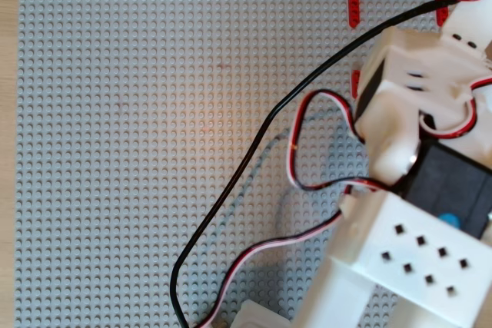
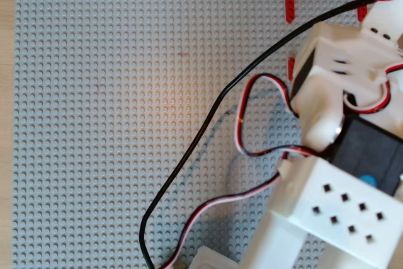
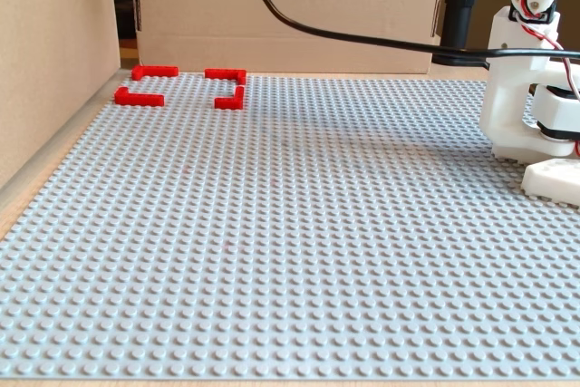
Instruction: Grab the Lego and store it in red box
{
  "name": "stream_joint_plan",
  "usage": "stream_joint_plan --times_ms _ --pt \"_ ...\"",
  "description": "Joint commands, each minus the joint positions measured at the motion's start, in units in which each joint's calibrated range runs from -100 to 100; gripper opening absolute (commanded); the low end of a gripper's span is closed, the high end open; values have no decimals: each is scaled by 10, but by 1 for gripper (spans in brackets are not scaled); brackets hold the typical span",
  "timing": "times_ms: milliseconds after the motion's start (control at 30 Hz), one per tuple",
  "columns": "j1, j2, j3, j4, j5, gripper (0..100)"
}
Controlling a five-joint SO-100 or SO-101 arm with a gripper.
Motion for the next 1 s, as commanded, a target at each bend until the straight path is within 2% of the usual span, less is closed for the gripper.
stream_joint_plan --times_ms 0,367,633,967 --pt "-3 -33 76 -102 -2 1" --pt "-40 -28 241 -364 -1 1" --pt "-72 -14 245 -399 3 1" --pt "-45 126 158 -415 1 1"
